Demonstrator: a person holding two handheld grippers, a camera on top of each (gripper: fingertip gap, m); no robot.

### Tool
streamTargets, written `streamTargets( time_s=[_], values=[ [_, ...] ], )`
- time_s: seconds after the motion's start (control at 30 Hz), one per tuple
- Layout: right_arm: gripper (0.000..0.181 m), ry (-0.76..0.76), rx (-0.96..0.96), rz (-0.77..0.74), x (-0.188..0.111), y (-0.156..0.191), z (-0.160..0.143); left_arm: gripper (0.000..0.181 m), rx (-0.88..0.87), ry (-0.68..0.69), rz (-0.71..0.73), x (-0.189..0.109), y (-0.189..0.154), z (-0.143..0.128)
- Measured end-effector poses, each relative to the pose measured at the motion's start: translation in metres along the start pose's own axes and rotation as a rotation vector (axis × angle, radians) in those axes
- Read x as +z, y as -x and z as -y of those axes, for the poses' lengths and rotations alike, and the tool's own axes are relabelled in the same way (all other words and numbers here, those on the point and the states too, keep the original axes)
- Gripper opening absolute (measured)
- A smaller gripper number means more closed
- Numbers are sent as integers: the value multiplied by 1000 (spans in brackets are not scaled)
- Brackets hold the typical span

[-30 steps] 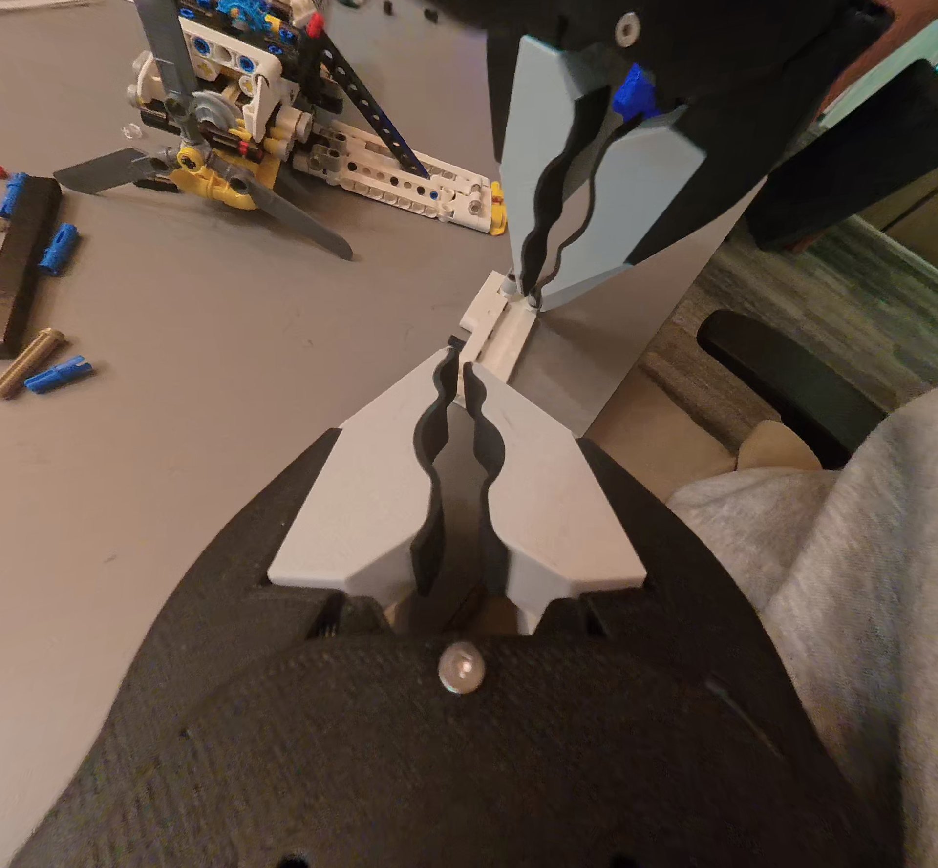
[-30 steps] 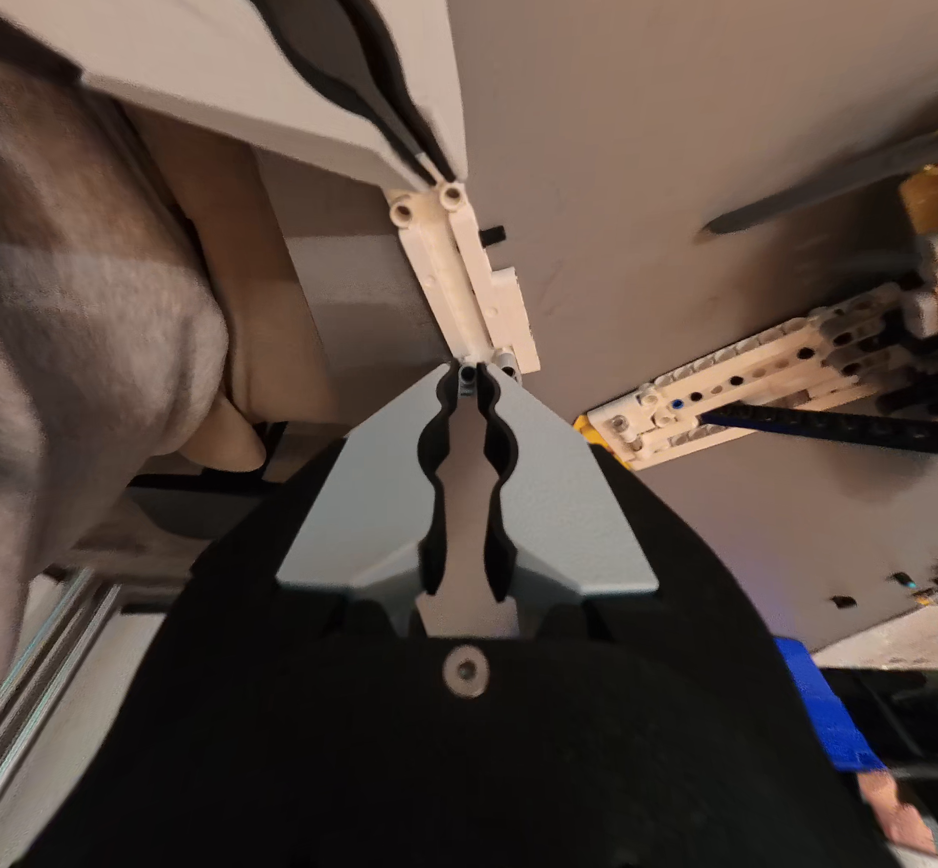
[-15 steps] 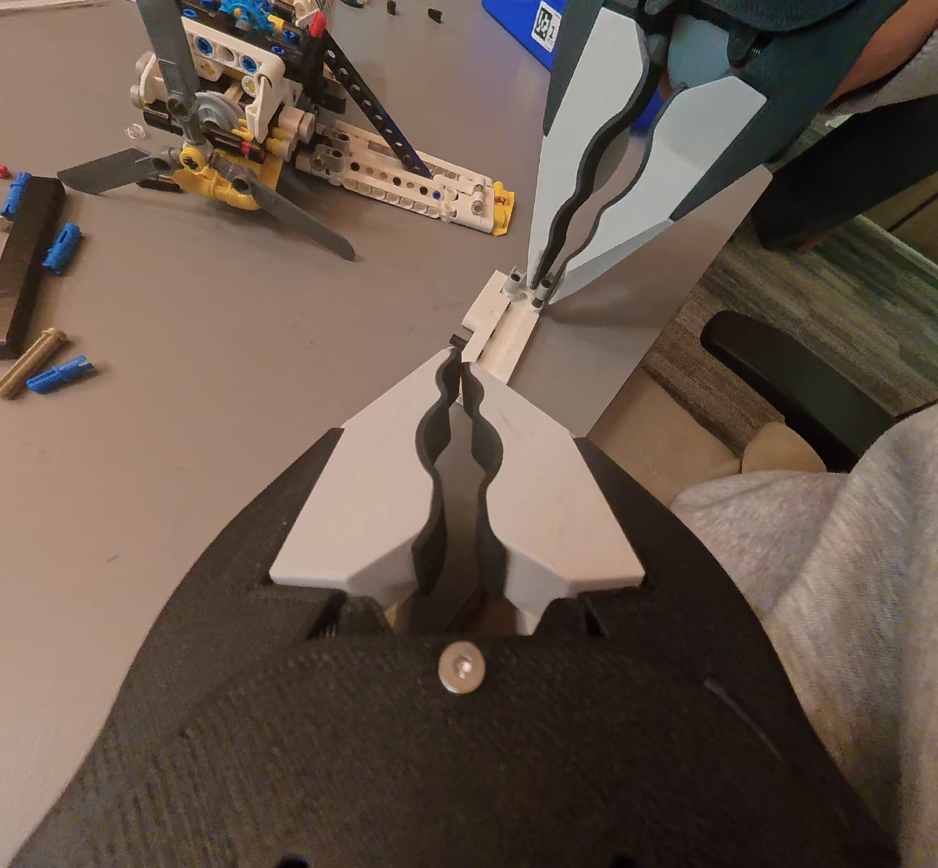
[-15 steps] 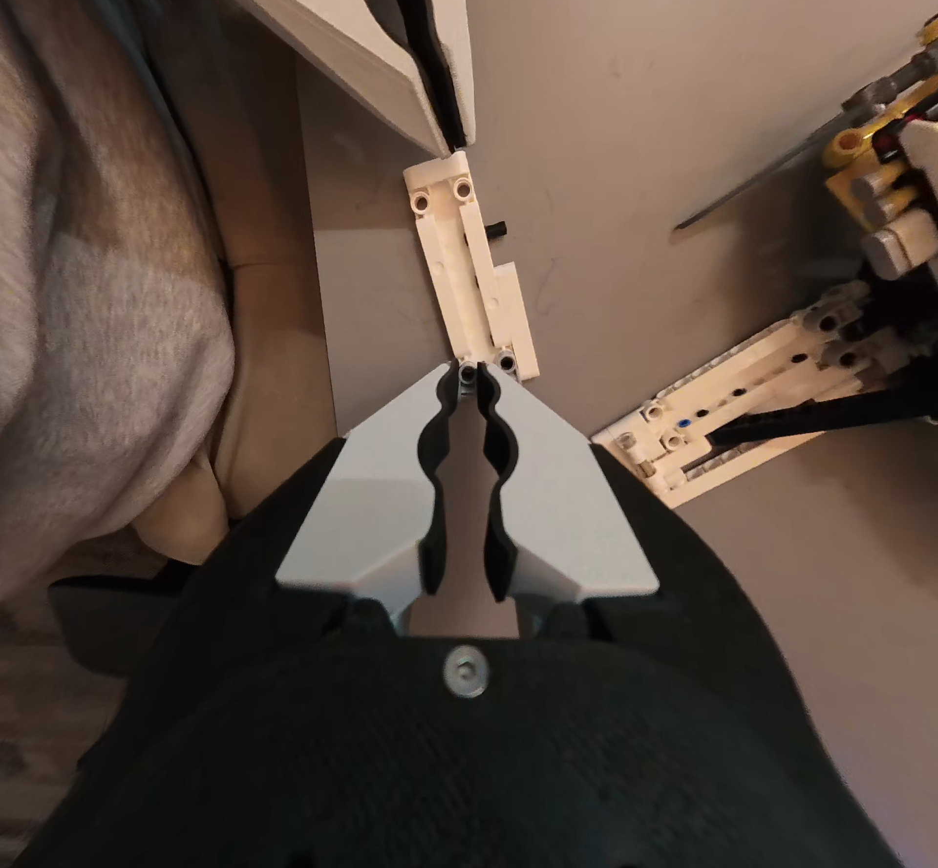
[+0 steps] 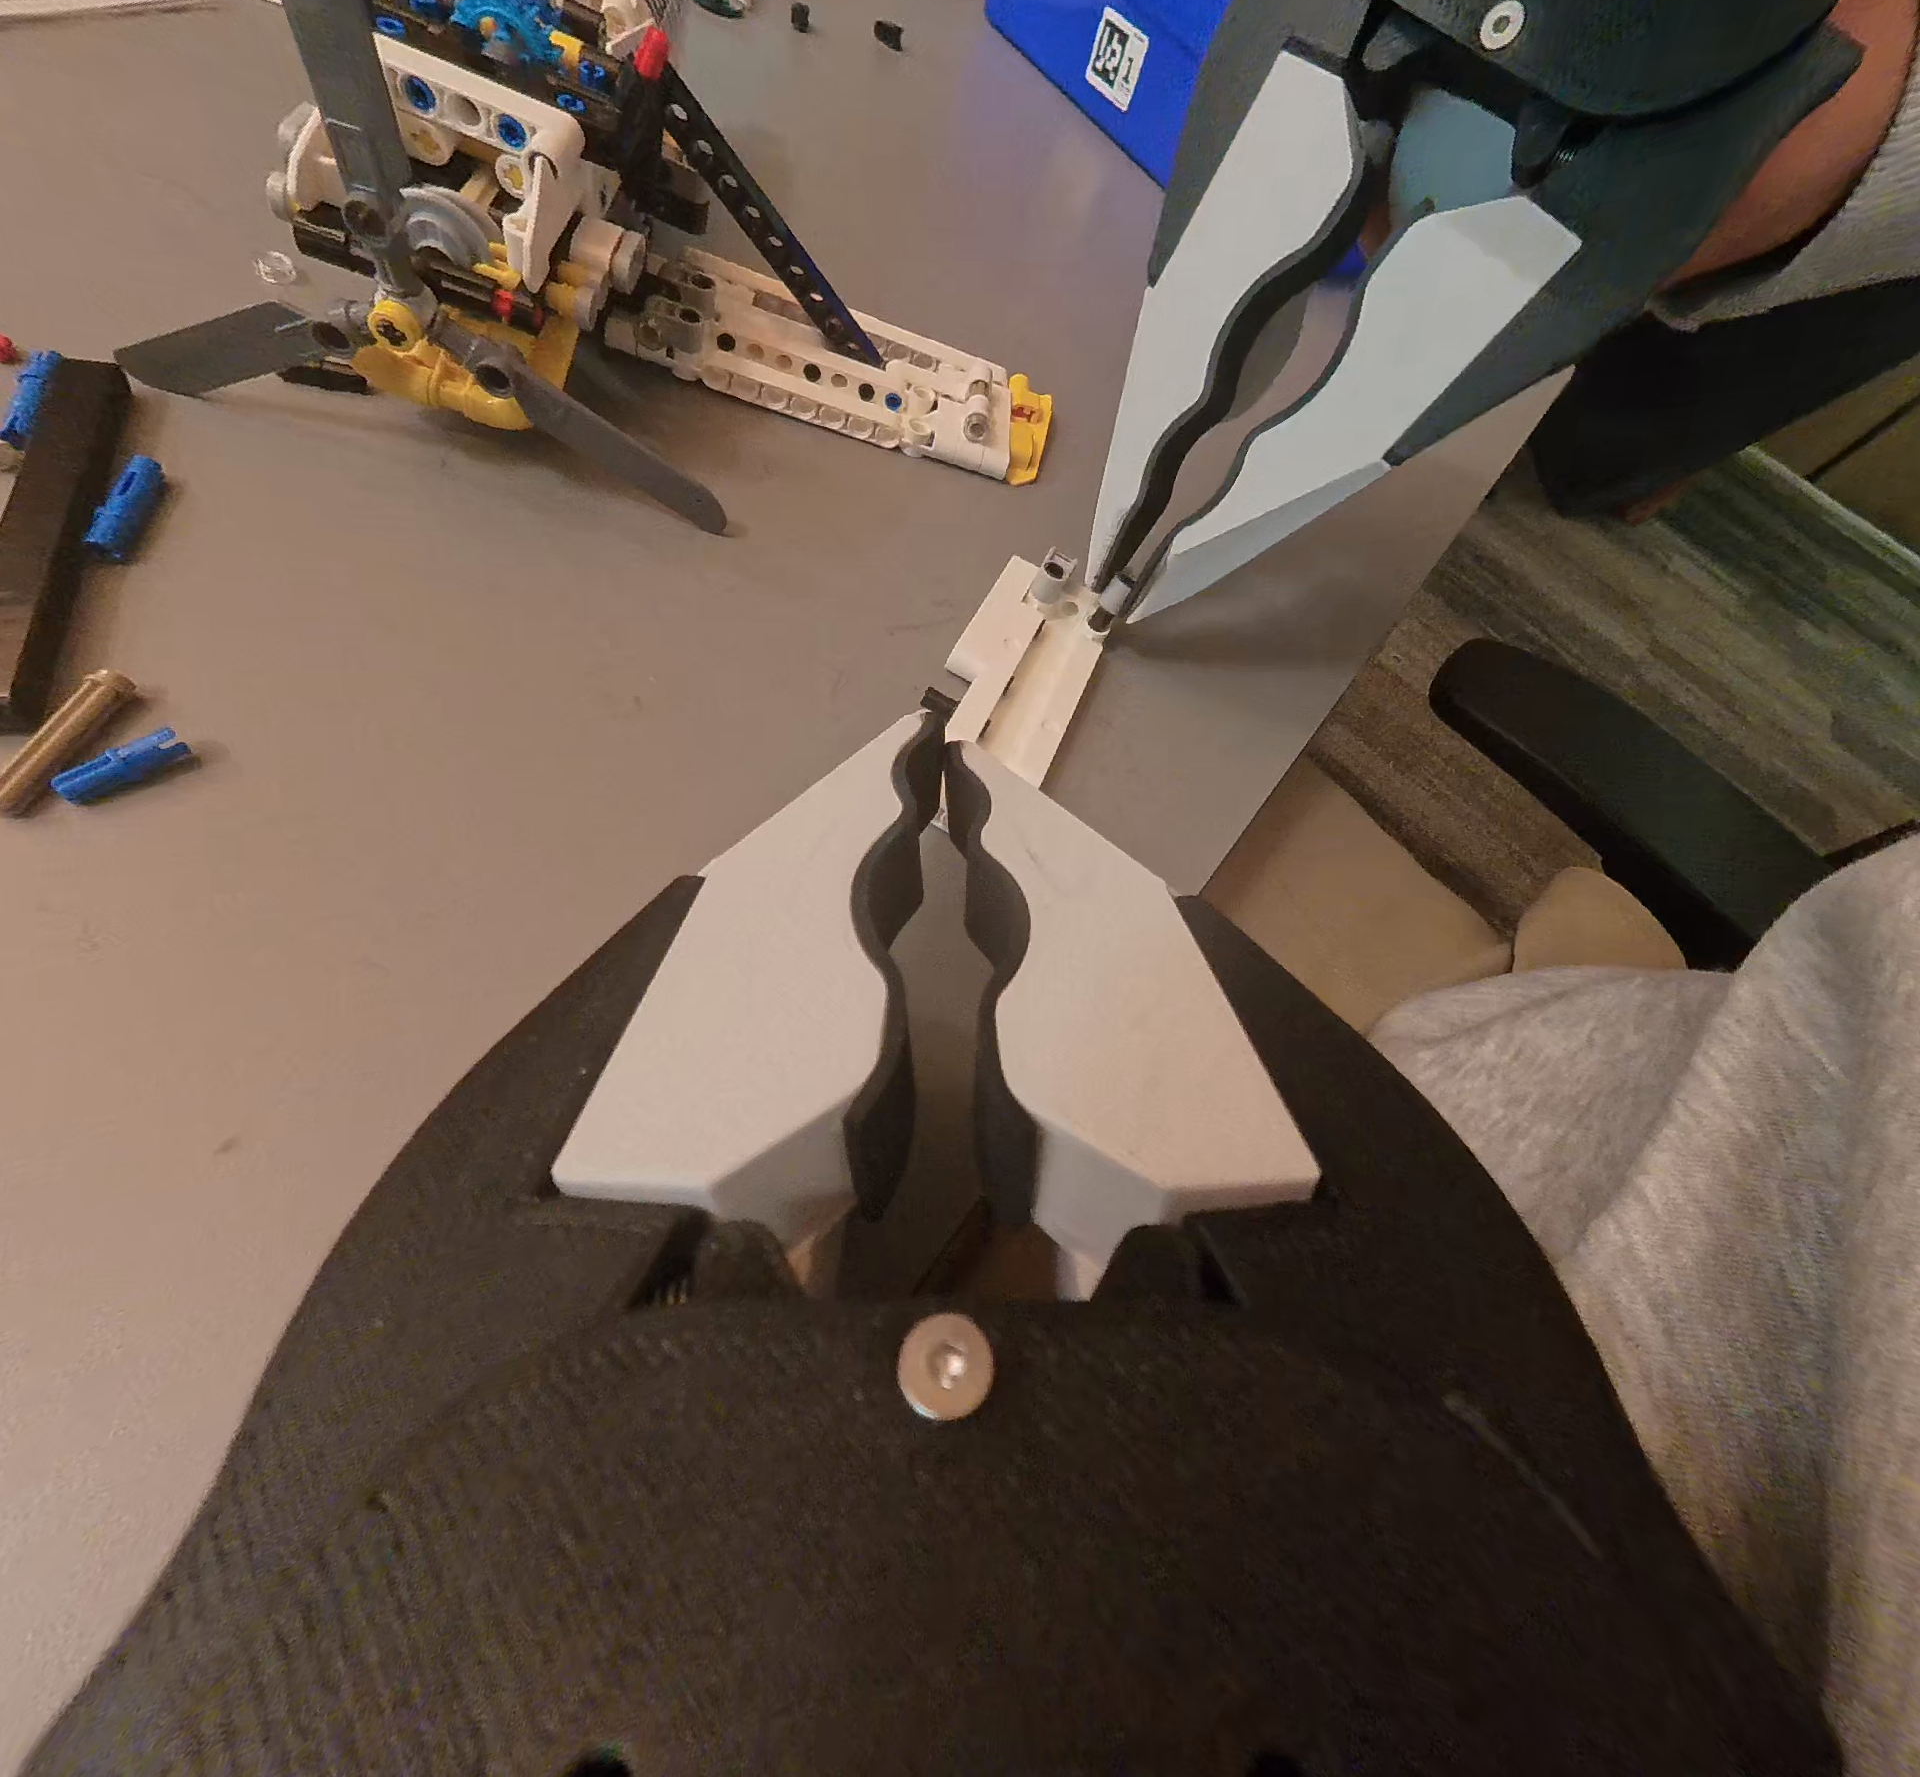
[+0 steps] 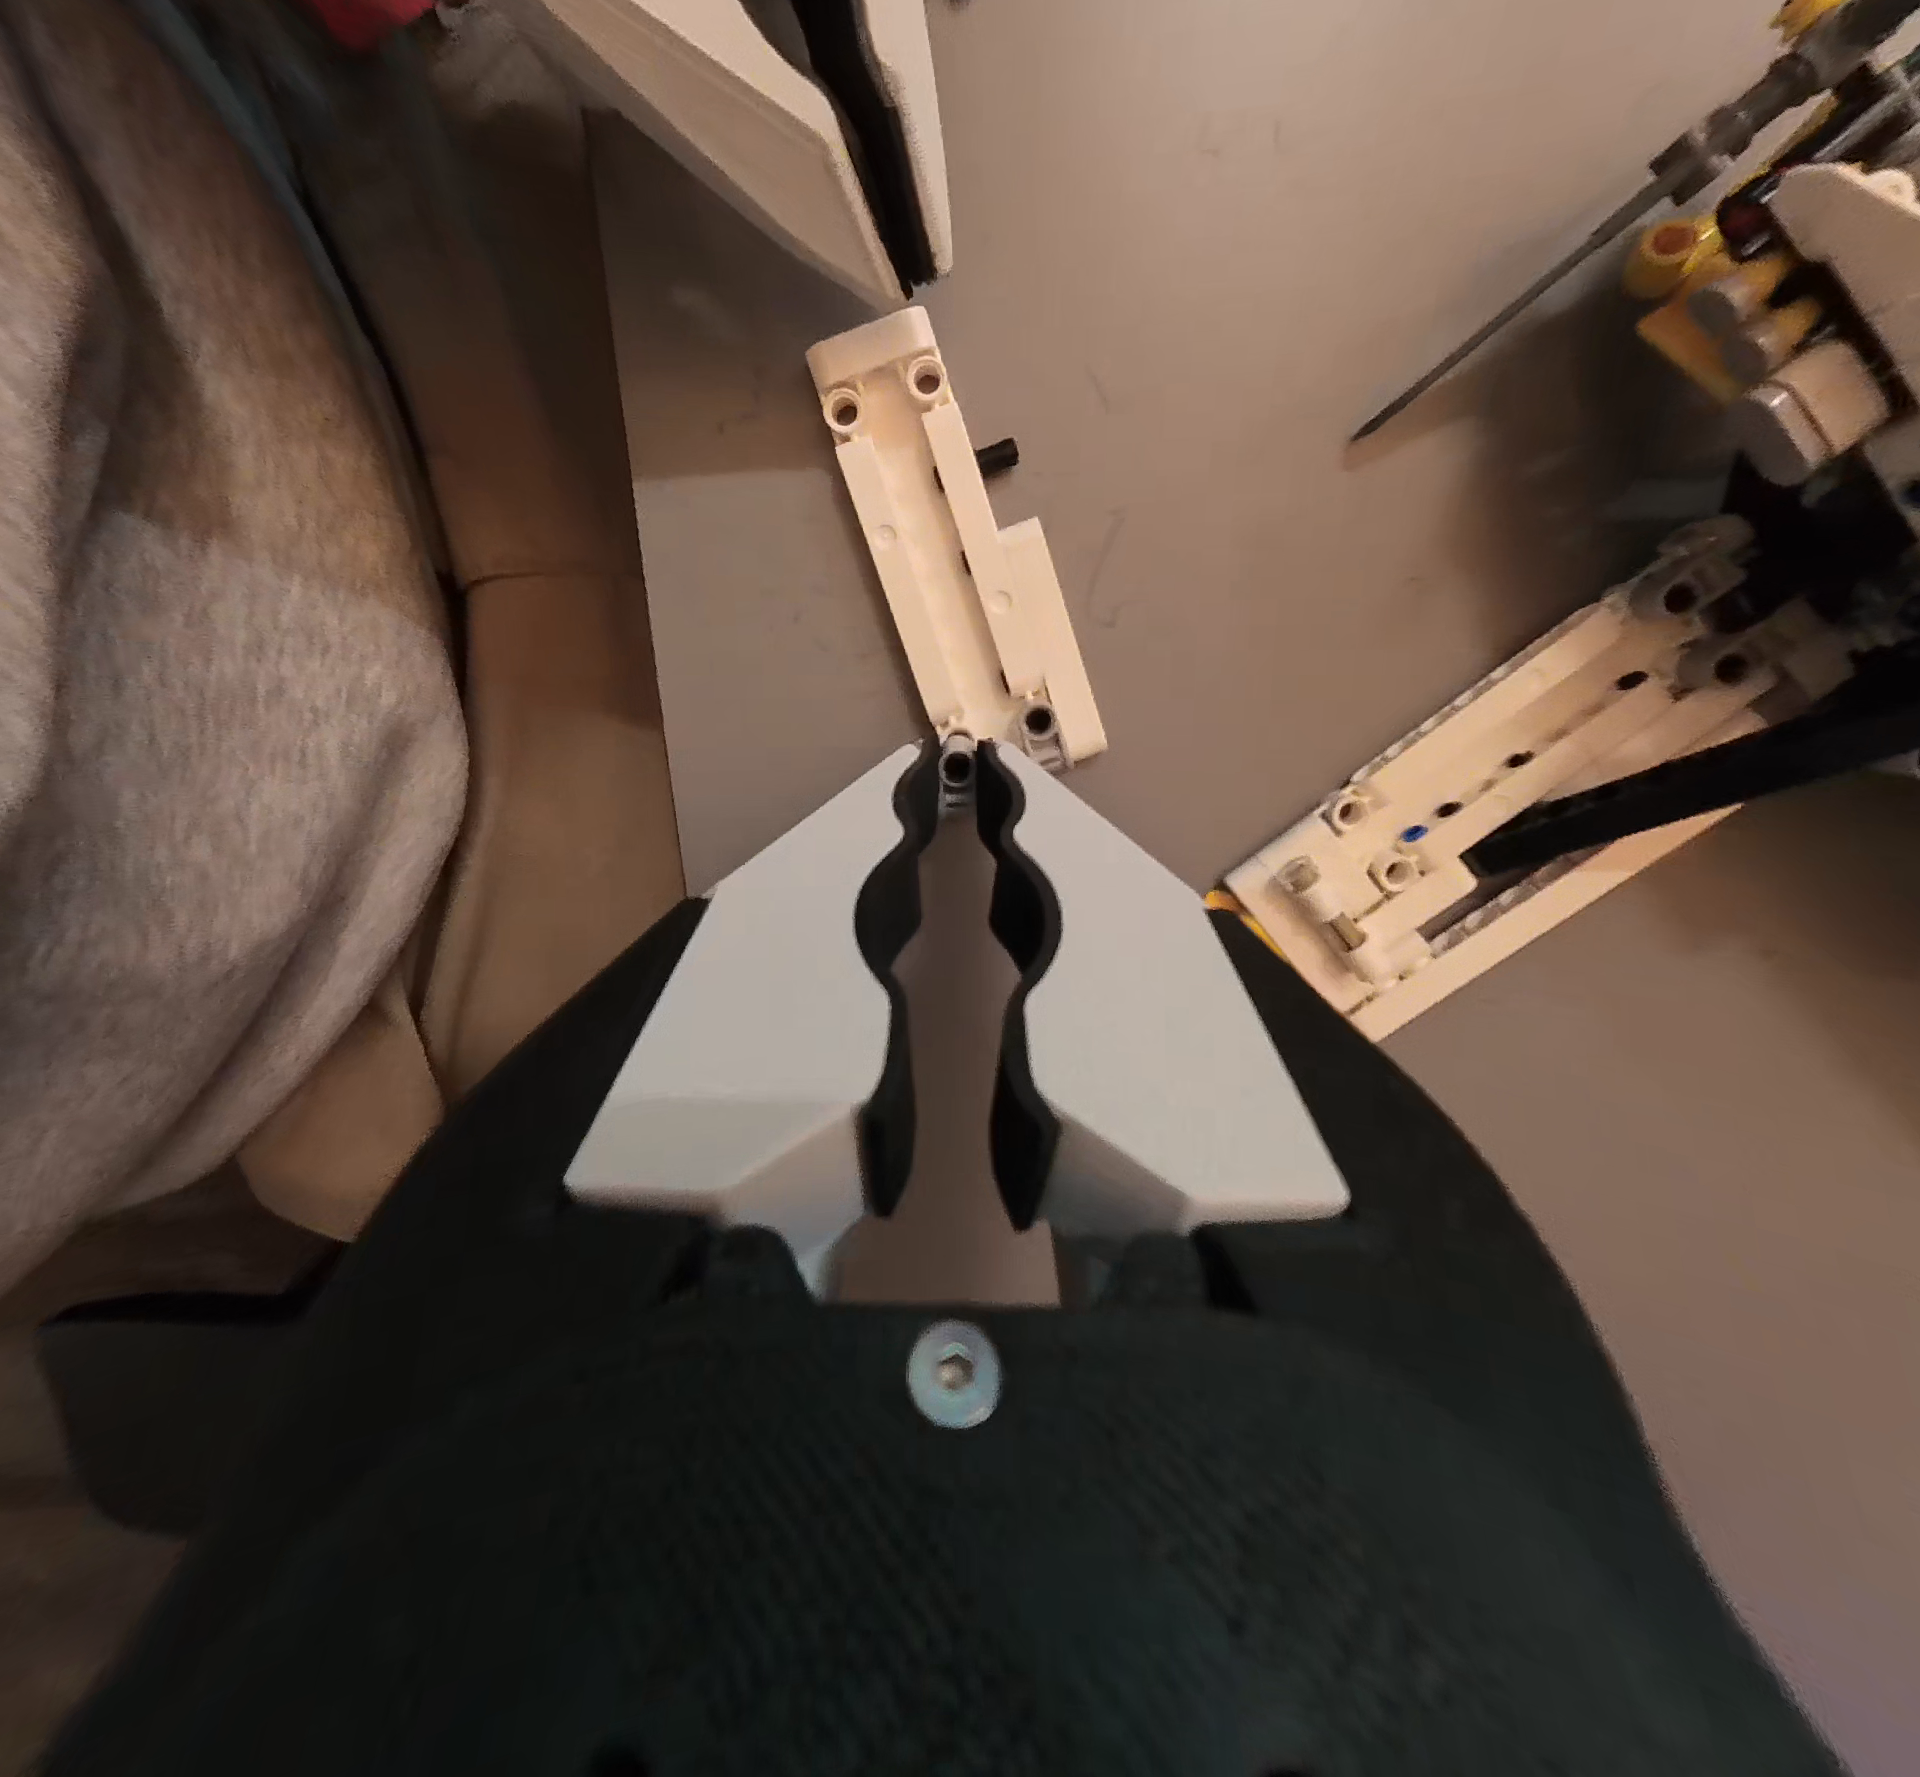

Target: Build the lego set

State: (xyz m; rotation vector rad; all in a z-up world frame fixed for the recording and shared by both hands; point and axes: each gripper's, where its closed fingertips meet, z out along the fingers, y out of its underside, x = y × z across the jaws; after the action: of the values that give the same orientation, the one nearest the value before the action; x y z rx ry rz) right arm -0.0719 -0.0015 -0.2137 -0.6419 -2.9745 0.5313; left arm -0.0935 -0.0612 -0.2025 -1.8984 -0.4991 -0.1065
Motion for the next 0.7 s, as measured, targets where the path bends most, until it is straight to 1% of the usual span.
streamTargets(
  time_s=[0.17,0.23,0.5,0.67,0.7],
  values=[
    [5,110,-57,-12,5,0,0,0,-3,2,0,0,0,0],
    [5,132,-59,2,6,0,0,0,-2,2,0,0,0,0],
    [5,125,-80,22,6,0,-1,0,-6,0,-8,-1,-1,0],
    [6,80,-14,-15,7,-1,1,0,-16,-7,-20,-1,-1,1],
    [11,67,-5,-22,8,0,1,0,-23,-10,-26,-1,-2,1]
  ],
)
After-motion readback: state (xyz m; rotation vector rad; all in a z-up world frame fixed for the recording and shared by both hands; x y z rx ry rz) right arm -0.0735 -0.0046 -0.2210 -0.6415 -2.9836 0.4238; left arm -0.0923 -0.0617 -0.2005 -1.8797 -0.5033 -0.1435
